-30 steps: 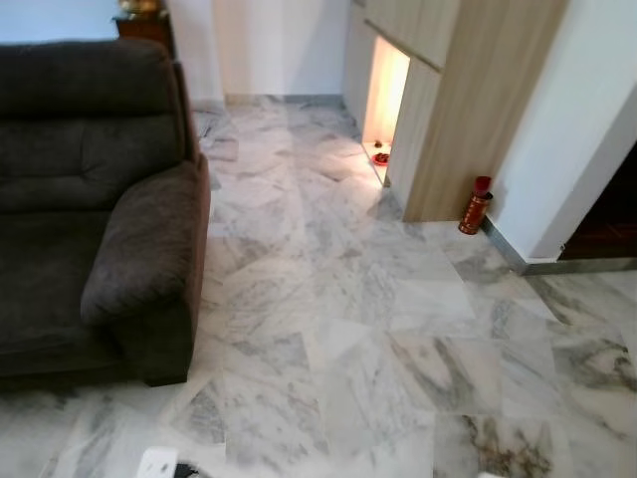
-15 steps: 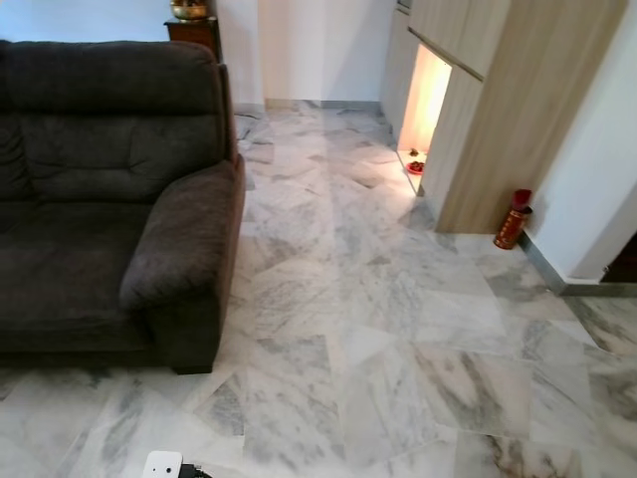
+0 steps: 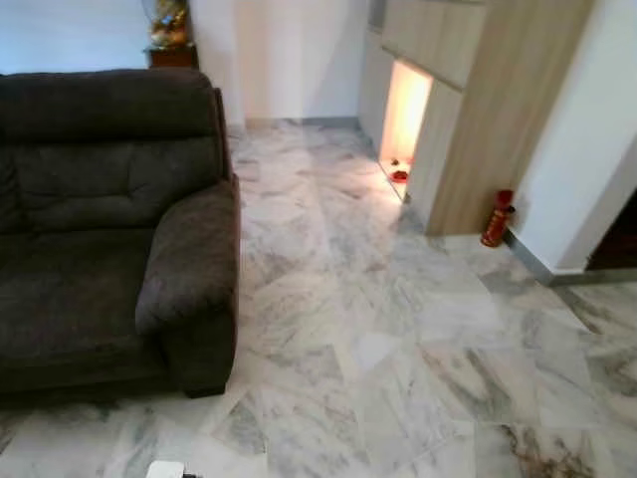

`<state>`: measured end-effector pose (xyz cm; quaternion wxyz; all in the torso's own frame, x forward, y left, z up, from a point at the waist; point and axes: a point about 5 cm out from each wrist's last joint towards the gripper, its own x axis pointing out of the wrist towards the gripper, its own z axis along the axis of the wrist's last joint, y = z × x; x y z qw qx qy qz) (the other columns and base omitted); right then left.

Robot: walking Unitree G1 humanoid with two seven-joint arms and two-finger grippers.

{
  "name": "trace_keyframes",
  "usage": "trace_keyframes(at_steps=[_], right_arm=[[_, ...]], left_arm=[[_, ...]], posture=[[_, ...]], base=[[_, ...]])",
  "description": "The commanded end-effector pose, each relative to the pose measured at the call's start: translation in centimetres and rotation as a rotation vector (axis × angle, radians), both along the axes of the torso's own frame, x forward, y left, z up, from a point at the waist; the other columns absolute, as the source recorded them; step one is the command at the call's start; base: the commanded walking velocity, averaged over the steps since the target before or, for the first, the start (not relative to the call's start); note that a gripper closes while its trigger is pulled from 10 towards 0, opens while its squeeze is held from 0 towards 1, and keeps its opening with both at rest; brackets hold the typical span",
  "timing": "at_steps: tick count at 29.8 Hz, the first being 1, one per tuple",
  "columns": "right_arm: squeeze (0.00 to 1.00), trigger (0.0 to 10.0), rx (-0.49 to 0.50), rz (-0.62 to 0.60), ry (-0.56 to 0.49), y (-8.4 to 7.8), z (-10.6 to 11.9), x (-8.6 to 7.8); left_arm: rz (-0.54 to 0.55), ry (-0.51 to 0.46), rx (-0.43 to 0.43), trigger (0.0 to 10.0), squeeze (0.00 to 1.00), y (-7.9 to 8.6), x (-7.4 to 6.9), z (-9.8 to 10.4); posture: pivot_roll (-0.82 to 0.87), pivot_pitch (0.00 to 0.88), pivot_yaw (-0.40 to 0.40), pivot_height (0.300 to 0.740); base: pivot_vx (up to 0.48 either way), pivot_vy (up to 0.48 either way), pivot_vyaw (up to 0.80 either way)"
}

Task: Move the pillow to the sofa from floor

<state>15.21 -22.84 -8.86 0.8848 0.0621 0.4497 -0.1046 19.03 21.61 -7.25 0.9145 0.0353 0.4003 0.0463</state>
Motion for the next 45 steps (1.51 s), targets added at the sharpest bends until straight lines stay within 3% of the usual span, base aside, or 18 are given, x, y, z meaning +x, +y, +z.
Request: trace_keyframes(at_steps=[1, 25, 31, 33, 45], right_arm=[[0.00, 10.0, 0.169, -0.007, -0.004, 3.62, 0.23, 2.49], [0.00, 10.0, 0.144, 0.043, -0.009, 3.40, 0.32, 2.54], [0.00, 10.0, 0.141, 0.052, -0.013, 3.40, 0.35, 2.57], [0.00, 10.0, 0.175, 0.009, -0.018, 3.37, 0.31, 2.49], [0.00, 10.0, 0.139, 0.061, -0.010, 3.36, 0.31, 2.47]], left_arm=[[0.112, 0.107, -0.050, 10.0, 0.00, 1.49, -2.52, -1.05], [0.122, 0.111, -0.056, 10.0, 0.00, 1.37, -2.67, -1.15], [0.122, 0.113, -0.055, 10.0, 0.00, 1.48, -2.70, -1.14], [0.130, 0.114, -0.060, 10.0, 0.00, 1.49, -2.76, -1.18], [0.122, 0.119, -0.055, 10.0, 0.00, 1.55, -2.88, -1.21]], posture=[[0.14, 0.043, -0.015, 0.740], [0.14, 0.054, -0.018, 0.740], [0.14, 0.058, -0.012, 0.740], [0.14, 0.058, -0.011, 0.740], [0.14, 0.055, -0.003, 0.740]], base=[[0.000, 0.480, 0.00], [0.000, 0.480, 0.00], [0.000, 0.480, 0.73], [0.000, 0.480, 0.00], [0.000, 0.480, 0.07]])
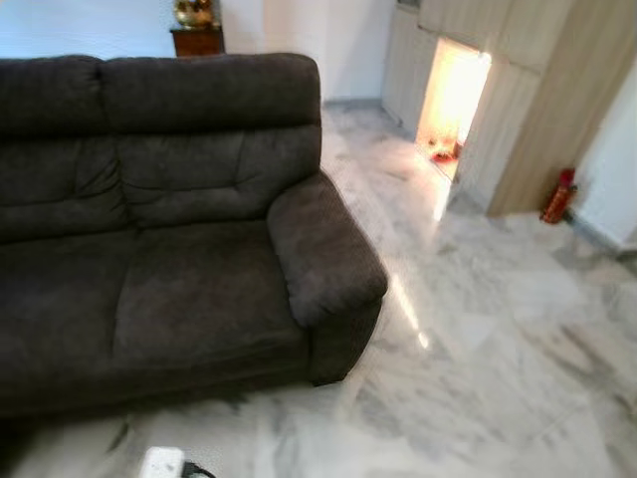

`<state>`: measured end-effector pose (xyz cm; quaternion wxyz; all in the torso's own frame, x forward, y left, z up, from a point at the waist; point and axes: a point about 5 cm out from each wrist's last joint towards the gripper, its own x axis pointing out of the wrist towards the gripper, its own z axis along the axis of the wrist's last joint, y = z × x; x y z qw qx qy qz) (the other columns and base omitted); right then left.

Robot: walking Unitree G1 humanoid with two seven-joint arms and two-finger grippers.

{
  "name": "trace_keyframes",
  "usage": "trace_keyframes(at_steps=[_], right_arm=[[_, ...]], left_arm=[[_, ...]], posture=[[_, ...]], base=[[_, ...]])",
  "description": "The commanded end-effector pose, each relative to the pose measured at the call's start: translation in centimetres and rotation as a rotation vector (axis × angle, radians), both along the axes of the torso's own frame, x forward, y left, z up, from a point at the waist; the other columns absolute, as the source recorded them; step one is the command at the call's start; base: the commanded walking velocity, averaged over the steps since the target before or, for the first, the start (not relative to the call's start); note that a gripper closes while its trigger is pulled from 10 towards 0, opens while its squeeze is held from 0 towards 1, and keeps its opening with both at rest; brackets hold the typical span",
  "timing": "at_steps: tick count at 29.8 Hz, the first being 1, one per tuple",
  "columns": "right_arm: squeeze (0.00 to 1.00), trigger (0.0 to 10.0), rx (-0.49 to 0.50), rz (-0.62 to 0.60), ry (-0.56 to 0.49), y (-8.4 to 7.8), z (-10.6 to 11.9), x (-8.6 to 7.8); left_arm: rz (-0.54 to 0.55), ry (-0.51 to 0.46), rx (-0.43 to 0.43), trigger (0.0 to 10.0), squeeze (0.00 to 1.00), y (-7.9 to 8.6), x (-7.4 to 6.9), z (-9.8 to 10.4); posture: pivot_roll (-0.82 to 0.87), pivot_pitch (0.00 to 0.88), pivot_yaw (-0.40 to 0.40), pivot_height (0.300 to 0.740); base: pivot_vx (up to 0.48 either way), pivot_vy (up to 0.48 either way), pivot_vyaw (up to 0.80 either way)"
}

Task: Move the pillow to the sofa from floor

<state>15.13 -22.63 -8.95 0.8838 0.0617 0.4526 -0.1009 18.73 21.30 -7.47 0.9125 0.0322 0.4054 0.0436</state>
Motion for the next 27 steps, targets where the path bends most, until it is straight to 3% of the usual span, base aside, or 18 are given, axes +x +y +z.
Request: trace_keyframes(at_steps=[1, 10, 17, 27], right_arm=[[0.00, 10.0, 0.136, 0.054, -0.015, 3.15, 0.40, 2.55], [0.00, 10.0, 0.142, 0.068, -0.012, 3.39, 0.34, 2.50], [0.00, 10.0, 0.154, 0.058, -0.013, 3.54, 0.28, 2.39], [0.00, 10.0, 0.150, 0.071, -0.005, 3.55, 0.23, 2.30]], left_arm=[[0.123, 0.109, -0.046, 10.0, 0.00, 1.86, -2.58, -0.99], [0.111, 0.115, -0.041, 10.0, 0.00, 2.00, -2.70, -1.00], [0.104, 0.114, -0.041, 10.0, 0.00, 1.97, -2.67, -0.99], [0.090, 0.111, -0.039, 10.0, 0.00, 1.83, -2.47, -0.94]], posture=[[0.14, 0.055, -0.003, 0.740], [0.13, 0.038, 0.006, 0.740], [0.13, 0.026, 0.009, 0.740], [0.14, 0.038, 0.010, 0.740]], base=[[0.000, 0.480, 0.80], [0.000, 0.480, 0.28], [0.000, 0.480, 0.71], [0.000, 0.480, 0.00]])
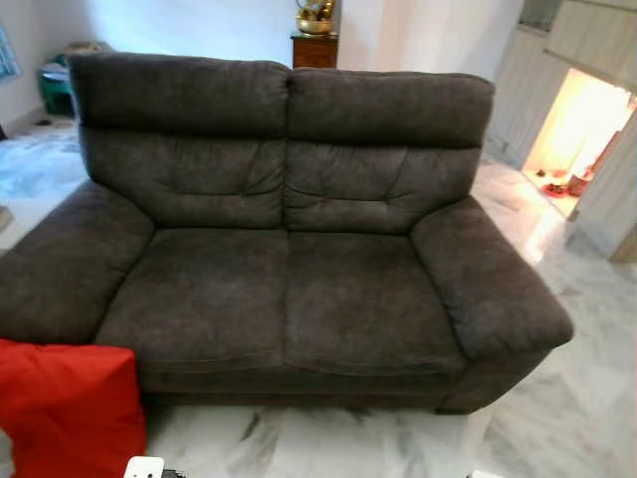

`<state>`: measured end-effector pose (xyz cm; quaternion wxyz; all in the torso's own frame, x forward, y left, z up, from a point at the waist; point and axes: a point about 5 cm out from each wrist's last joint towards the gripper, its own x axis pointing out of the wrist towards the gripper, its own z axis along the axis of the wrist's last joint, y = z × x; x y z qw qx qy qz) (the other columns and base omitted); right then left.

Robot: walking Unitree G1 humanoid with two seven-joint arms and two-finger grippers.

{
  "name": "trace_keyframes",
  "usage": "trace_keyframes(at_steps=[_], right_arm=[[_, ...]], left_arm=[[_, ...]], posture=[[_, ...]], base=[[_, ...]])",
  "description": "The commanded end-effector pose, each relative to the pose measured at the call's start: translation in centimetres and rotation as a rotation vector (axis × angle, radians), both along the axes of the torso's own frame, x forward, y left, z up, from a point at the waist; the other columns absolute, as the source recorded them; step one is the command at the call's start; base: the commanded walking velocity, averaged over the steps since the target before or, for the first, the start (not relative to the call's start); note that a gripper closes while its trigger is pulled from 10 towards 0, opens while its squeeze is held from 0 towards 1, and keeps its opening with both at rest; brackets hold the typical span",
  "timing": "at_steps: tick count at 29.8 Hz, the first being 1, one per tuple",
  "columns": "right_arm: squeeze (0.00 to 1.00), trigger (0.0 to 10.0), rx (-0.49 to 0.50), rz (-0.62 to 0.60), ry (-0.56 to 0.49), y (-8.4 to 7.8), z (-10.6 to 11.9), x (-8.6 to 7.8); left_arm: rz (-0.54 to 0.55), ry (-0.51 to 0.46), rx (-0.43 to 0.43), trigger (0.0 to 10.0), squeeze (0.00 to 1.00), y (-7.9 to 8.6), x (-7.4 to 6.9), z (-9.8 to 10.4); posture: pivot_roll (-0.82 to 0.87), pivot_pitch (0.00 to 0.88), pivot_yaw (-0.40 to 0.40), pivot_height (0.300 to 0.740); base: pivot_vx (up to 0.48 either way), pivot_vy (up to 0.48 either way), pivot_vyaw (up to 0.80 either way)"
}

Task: Move the pillow to the sofa from floor

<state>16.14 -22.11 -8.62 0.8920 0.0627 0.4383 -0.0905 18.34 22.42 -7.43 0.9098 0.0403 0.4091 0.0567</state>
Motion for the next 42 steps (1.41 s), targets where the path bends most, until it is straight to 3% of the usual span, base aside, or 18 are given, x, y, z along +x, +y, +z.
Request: trace_keyframes(at_steps=[1, 3, 16, 21, 31, 42], right_arm=[[0.00, 10.0, 0.142, 0.056, 0.030, 3.03, -0.10, 1.29], [0.00, 10.0, 0.114, 0.109, 0.040, 2.99, -0.04, 1.42], [0.00, 10.0, 0.125, 0.070, 0.023, 3.01, 0.06, 1.63], [0.00, 10.0, 0.115, 0.085, 0.020, 3.02, 0.11, 1.73], [0.00, 10.0, 0.139, 0.062, 0.019, 3.12, 0.07, 1.69], [0.00, 10.0, 0.149, -0.011, 0.017, 3.08, -0.02, 1.55]], left_arm=[[0.074, 0.101, -0.065, 10.0, 0.00, 0.70, -2.08, -0.97], [0.076, 0.098, -0.066, 10.0, 0.00, 0.71, -2.00, -0.94], [0.088, 0.096, -0.069, 10.0, 0.00, 0.75, -1.97, -0.92], [0.090, 0.095, -0.066, 10.0, 0.00, 0.80, -2.02, -0.93], [0.077, 0.095, -0.052, 10.0, 0.00, 0.75, -2.05, -0.94], [0.089, 0.102, -0.052, 10.0, 0.00, 0.93, -2.24, -0.99]], posture=[[0.14, 0.038, 0.010, 0.740], [0.14, 0.051, 0.011, 0.740], [0.15, 0.081, 0.011, 0.740], [0.15, 0.083, 0.011, 0.740], [0.15, 0.089, 0.014, 0.740], [0.15, 0.089, 0.017, 0.740]], base=[[0.000, 0.480, 0.00], [0.000, 0.480, 0.00], [0.000, 0.480, 0.00], [0.000, 0.470, 0.73], [0.000, 0.000, 0.72], [0.000, 0.000, 0.00]])
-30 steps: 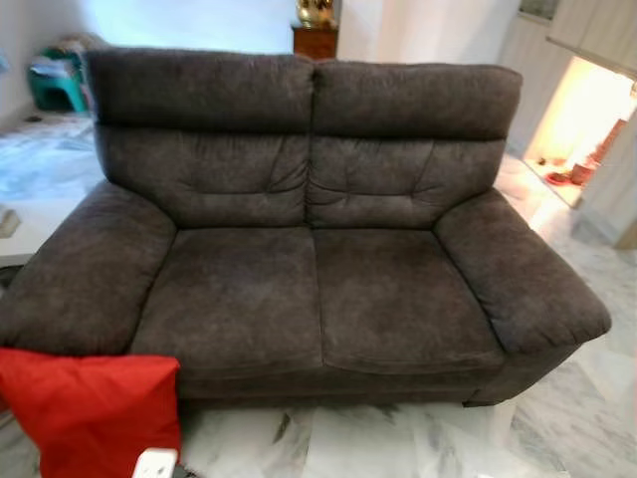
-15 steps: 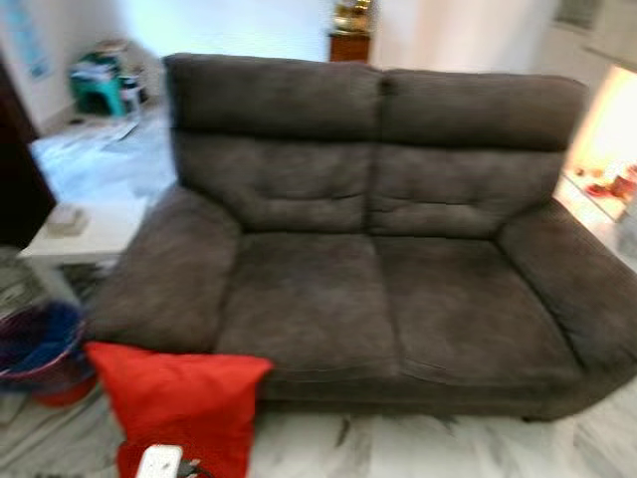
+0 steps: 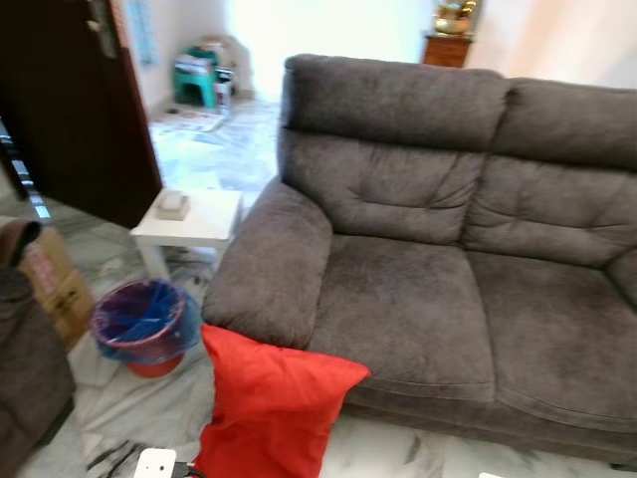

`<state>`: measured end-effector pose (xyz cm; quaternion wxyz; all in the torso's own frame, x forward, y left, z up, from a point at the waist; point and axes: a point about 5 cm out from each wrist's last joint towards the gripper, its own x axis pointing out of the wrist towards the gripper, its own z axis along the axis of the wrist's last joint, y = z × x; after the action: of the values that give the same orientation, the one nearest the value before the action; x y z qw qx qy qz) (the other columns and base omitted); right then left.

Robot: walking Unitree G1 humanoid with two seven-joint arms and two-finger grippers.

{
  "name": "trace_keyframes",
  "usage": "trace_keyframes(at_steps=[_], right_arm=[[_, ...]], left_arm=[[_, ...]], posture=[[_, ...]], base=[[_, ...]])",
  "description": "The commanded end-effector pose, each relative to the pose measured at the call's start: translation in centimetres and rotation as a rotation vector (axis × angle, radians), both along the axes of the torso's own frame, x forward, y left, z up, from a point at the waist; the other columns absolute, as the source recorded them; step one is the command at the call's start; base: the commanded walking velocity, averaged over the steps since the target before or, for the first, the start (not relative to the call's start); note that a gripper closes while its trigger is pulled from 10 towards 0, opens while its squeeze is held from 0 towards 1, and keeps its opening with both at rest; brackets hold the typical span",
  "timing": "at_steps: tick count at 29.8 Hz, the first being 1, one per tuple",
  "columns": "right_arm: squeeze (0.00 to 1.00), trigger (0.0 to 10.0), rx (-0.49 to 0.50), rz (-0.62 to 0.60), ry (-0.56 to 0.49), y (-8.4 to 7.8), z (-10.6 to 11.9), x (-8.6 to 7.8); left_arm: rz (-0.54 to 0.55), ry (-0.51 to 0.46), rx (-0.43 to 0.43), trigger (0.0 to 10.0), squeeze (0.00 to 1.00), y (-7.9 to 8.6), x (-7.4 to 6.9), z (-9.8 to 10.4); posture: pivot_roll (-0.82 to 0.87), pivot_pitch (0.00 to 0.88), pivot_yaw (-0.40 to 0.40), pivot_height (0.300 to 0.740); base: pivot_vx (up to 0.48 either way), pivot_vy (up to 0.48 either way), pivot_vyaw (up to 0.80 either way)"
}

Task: Move the pillow to the sofa from floor

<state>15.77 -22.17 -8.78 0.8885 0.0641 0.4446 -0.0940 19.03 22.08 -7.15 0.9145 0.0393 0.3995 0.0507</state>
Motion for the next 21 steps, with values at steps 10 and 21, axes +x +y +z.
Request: trace_keyframes(at_steps=[10, 21], right_arm=[[0.00, 10.0, 0.159, -0.089, -0.009, 3.11, 0.05, 1.72], [0.00, 10.0, 0.157, -0.080, -0.001, 3.21, 0.01, 1.67]], left_arm=[[0.118, 0.118, -0.052, 10.0, 0.00, 1.57, -3.10, -1.27], [0.115, 0.120, -0.027, 10.0, 0.00, 1.95, -3.12, -1.18]], posture=[[0.15, 0.090, 0.023, 0.740], [0.15, 0.093, 0.026, 0.740]], base=[[0.000, 0.000, 0.00], [0.000, 0.000, 0.00]])
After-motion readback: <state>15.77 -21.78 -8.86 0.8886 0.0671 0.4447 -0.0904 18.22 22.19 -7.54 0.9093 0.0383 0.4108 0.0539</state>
